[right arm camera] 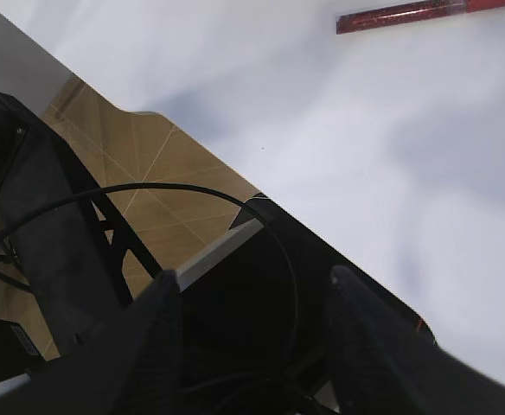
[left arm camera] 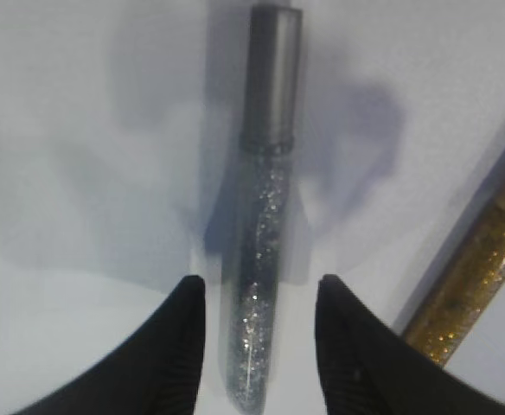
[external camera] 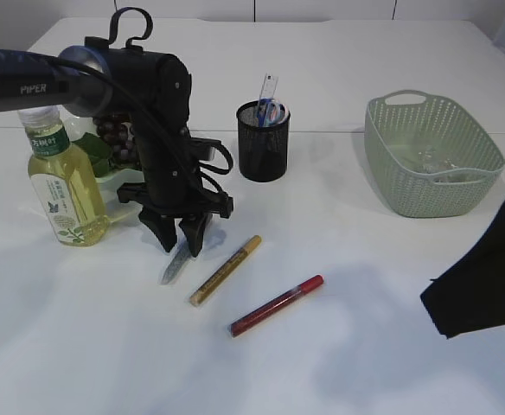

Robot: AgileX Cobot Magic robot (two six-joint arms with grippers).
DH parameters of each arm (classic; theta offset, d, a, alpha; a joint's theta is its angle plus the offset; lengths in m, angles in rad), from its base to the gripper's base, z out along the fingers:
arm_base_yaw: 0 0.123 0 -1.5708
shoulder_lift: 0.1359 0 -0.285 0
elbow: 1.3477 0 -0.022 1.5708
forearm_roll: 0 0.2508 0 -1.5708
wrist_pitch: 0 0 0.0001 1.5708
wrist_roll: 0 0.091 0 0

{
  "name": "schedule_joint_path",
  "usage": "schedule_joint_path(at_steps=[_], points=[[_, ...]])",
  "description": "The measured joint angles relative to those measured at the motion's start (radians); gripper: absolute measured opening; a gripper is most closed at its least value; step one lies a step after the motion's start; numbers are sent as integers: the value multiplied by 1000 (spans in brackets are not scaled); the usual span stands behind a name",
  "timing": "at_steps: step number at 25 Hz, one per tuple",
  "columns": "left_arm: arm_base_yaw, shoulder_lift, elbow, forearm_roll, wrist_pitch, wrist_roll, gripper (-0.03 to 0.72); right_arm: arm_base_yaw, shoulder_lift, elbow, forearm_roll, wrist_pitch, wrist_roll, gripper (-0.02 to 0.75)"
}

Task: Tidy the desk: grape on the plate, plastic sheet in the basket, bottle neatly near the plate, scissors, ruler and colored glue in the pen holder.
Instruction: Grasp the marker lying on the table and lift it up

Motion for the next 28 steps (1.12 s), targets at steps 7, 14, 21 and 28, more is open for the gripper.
schedule_joint_path(at_steps=[7, 14, 21, 28], points=[[-1, 10, 0, 4, 0, 11, 300, 0, 0, 0, 0, 0, 0, 417], [-1, 19, 0, 2, -1, 15, 297, 0, 0, 0, 0, 0, 0, 417], [-1, 24, 0, 0, -1, 31, 209, 0, 0, 0, 0, 0, -2, 417], [-1, 30, -4, 0, -1, 37, 195, 0, 0, 0, 0, 0, -2, 417]])
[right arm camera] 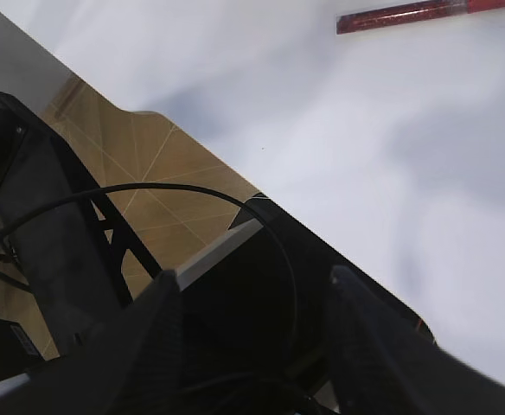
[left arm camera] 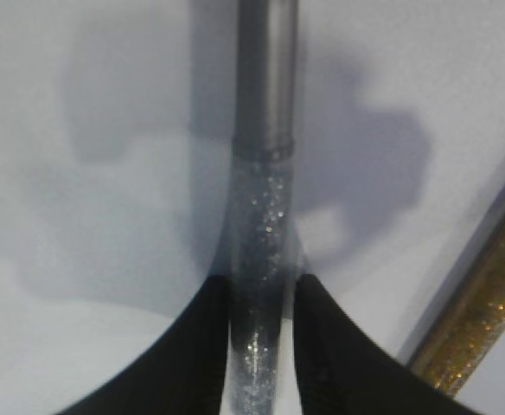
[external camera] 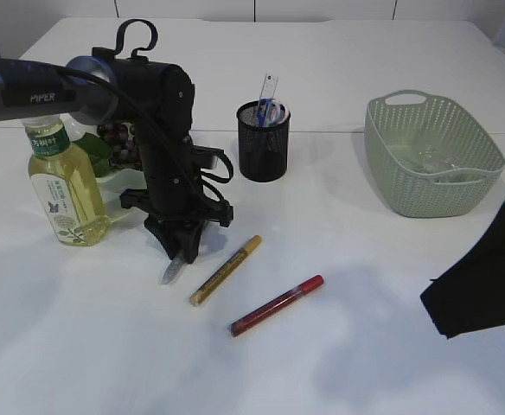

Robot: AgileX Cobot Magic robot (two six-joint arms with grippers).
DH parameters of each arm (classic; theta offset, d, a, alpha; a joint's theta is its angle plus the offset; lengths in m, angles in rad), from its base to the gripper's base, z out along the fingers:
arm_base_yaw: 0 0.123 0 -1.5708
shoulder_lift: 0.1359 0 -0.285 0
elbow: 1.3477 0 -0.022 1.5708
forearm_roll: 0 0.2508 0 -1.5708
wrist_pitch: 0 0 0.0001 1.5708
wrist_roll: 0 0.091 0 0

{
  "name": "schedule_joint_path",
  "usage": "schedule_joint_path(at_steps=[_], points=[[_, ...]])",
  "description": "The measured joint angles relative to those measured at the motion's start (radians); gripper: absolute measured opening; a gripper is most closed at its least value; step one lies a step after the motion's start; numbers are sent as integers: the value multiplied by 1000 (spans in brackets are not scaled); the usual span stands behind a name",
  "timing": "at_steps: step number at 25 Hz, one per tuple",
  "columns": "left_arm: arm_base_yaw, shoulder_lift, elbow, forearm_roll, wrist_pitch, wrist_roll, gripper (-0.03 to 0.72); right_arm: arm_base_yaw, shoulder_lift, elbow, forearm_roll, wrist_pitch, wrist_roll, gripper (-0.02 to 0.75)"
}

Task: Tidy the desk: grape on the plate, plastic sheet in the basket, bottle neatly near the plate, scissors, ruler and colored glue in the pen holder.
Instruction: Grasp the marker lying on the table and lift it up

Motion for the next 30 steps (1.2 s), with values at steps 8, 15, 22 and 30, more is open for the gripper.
schedule_joint_path(at_steps=[8, 15, 22, 30], points=[[0, 0, -3, 2, 0, 12, 49, 0, 0, 0, 0, 0, 0, 417], [0, -10, -3, 3, 0, 14, 44, 0, 0, 0, 0, 0, -2, 417], [-17, -94, -3, 10, 0, 14, 45, 0, 0, 0, 0, 0, -2, 417], [-61, -218, 107, 15, -13, 14, 45, 0, 0, 0, 0, 0, -2, 417]])
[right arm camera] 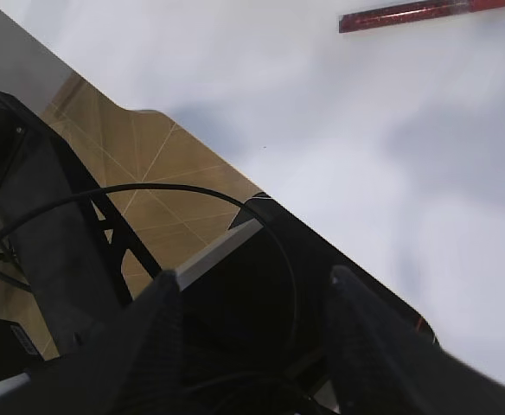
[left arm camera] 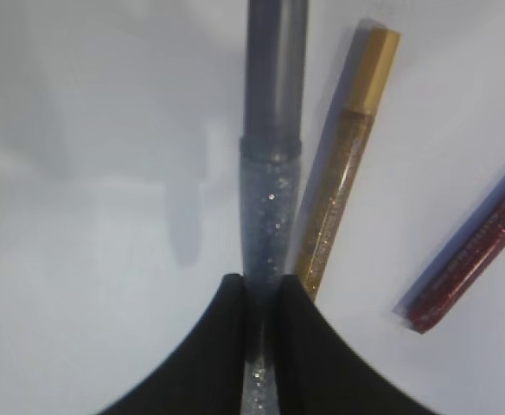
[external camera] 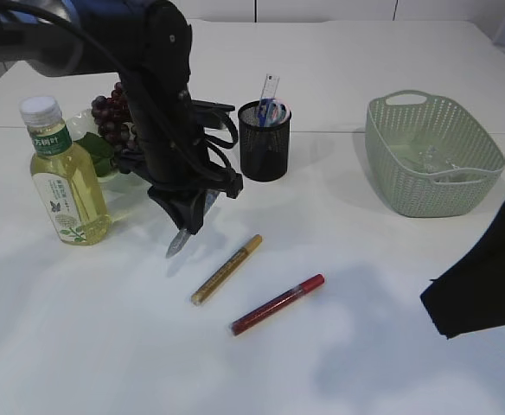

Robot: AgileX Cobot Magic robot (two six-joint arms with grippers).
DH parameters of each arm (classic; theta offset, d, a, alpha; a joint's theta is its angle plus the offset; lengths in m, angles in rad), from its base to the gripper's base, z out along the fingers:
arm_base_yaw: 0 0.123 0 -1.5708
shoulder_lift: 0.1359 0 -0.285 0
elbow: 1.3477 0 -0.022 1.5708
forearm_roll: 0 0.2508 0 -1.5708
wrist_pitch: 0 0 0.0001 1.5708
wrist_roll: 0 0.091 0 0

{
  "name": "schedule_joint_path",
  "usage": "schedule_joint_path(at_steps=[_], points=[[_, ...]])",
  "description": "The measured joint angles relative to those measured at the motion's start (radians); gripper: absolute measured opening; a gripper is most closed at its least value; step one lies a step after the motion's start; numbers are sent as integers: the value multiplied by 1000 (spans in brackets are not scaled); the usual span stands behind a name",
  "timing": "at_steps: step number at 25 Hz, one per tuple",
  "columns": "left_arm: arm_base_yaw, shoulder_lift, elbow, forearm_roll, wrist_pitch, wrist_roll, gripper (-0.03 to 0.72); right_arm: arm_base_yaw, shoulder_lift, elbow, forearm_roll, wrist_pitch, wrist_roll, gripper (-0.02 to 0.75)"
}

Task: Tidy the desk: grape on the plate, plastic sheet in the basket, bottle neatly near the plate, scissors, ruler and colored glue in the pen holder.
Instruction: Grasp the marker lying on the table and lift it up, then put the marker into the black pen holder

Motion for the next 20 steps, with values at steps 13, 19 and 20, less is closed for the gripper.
schedule_joint_path(at_steps=[13, 19, 20], points=[[0, -322, 556, 25, -764, 0, 45, 0, 0, 0, 0, 0, 0, 417], [0, -326, 587, 44, -1089, 0, 45, 0, 0, 0, 2, 0, 0, 417], [0, -324, 587, 44, -1164, 0, 45, 0, 0, 0, 2, 0, 0, 417]])
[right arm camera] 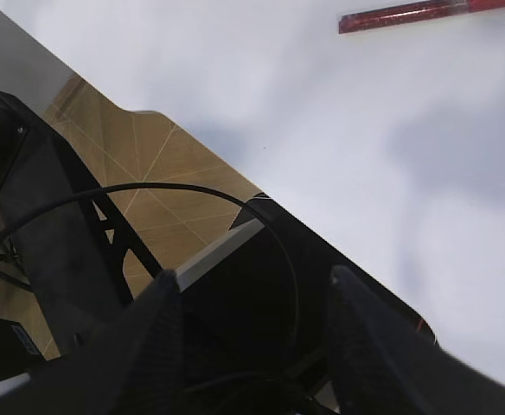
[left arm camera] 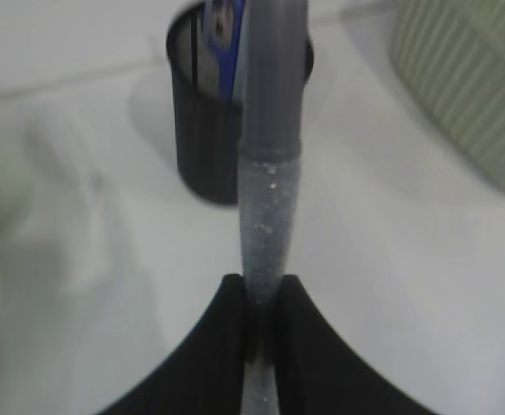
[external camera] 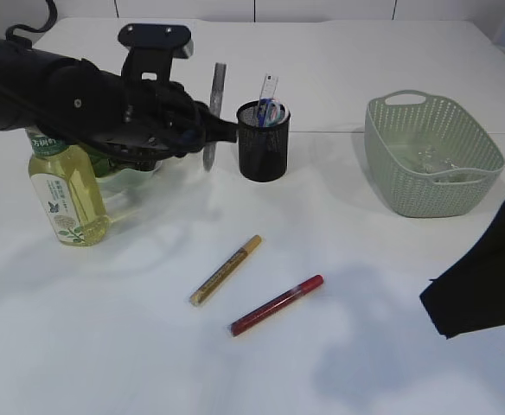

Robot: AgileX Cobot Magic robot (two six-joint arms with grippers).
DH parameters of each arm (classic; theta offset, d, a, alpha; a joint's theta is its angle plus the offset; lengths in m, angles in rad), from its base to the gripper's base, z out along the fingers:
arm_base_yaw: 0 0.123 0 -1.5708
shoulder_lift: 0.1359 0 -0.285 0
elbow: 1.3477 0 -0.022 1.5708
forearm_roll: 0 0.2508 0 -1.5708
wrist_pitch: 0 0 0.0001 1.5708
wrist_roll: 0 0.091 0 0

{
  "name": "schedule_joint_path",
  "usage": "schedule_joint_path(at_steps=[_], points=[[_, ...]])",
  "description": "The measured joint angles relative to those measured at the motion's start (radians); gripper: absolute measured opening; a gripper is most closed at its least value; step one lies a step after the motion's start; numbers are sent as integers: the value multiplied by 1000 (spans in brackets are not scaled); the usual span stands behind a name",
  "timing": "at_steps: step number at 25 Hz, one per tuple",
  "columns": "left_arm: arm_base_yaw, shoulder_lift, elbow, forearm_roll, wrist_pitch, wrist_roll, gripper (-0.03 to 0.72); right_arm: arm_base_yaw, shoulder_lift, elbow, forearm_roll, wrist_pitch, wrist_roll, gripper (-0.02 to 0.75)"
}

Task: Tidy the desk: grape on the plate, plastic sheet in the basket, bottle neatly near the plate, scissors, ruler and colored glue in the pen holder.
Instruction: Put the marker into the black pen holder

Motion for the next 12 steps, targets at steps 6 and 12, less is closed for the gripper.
schedule_joint_path(at_steps=[6, 12], points=[[0, 33, 0, 2, -359, 0, 48, 0, 0, 0, -19, 0, 0, 417], [0, 113, -97, 5, -445, 0, 50, 0, 19, 0, -156, -26, 87, 417]])
